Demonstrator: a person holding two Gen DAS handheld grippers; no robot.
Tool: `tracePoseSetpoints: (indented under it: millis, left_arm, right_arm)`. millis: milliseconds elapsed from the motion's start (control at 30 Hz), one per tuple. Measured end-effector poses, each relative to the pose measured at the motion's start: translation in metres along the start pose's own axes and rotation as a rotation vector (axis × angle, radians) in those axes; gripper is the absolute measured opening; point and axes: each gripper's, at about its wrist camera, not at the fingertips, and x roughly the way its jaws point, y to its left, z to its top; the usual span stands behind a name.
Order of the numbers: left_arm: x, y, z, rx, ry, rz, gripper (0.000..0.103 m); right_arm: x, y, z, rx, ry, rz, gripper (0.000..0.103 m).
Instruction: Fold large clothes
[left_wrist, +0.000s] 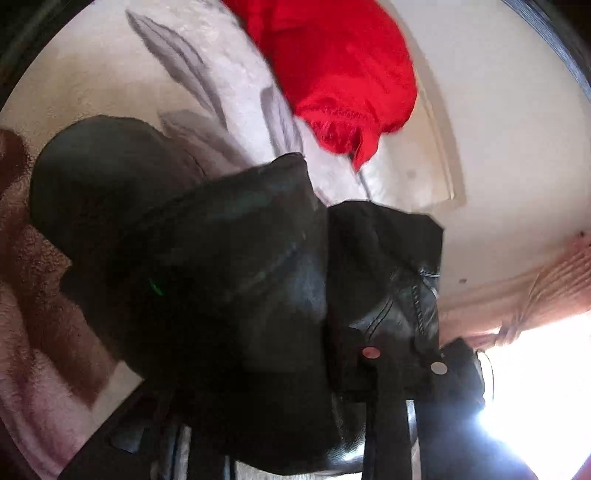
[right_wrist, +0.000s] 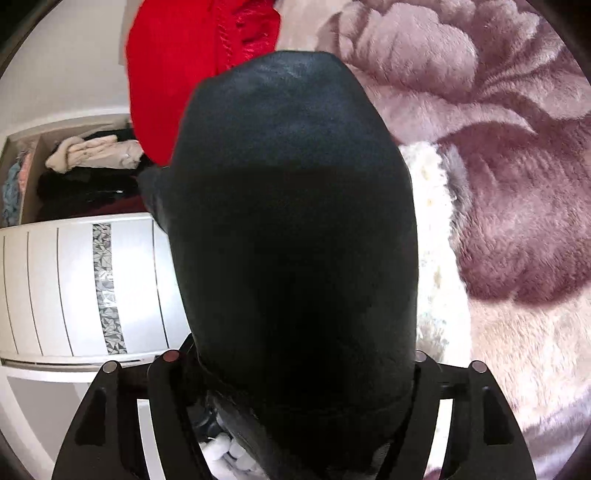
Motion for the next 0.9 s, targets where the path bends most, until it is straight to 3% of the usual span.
tracePoseSetpoints:
  millis: [100, 133, 233, 267, 300, 400, 500, 633, 667, 800, 900]
  left_arm:
    - [-0.002, -0.008, 0.017, 0.010, 0.043, 0.116, 0.053]
    - [-0.009, -0.014, 0.015, 0.029, 0.042, 0.146, 0.069]
    - [-0.029, -0.037, 0.011, 0.108, 0.026, 0.211, 0.091]
    - [-0.035, -0.047, 0.007, 0.157, 0.017, 0.249, 0.093]
    - [-0.057, -0.029, 0.004, 0.195, 0.011, 0.293, 0.097]
    - [-0.070, -0.051, -0.001, 0.335, -0.006, 0.424, 0.099]
    - [-0.094, -0.071, -0.019, 0.483, -0.018, 0.550, 0.099]
    - [-0.125, -0.108, -0.036, 0.637, 0.013, 0.628, 0.099]
    - [-0.121, -0.103, -0.022, 0.656, 0.021, 0.623, 0.099]
    - [-0.153, -0.129, -0.038, 0.738, 0.038, 0.619, 0.099]
    - [-0.182, -0.151, -0.054, 0.793, 0.029, 0.607, 0.099]
  right_arm:
    - [-0.007, 0.017, -0.003, -0.024, 0.021, -0.113, 0.085]
    - [-0.012, 0.027, -0.008, -0.046, 0.003, -0.164, 0.091]
    - [-0.033, 0.051, -0.028, -0.112, -0.078, -0.313, 0.097]
    - [-0.040, 0.059, -0.036, -0.127, -0.112, -0.389, 0.098]
    - [-0.047, 0.068, -0.044, -0.149, -0.154, -0.474, 0.098]
    - [-0.057, 0.096, -0.083, -0.223, -0.266, -0.775, 0.102]
    - [-0.056, 0.105, -0.138, -0.267, -0.319, -0.935, 0.102]
    - [-0.069, 0.130, -0.211, -0.253, -0.404, -1.014, 0.102]
    - [-0.075, 0.139, -0.226, -0.251, -0.434, -1.034, 0.103]
    - [-0.111, 0.184, -0.295, -0.242, -0.532, -1.073, 0.103]
    - [-0.137, 0.215, -0.342, -0.241, -0.568, -1.057, 0.103]
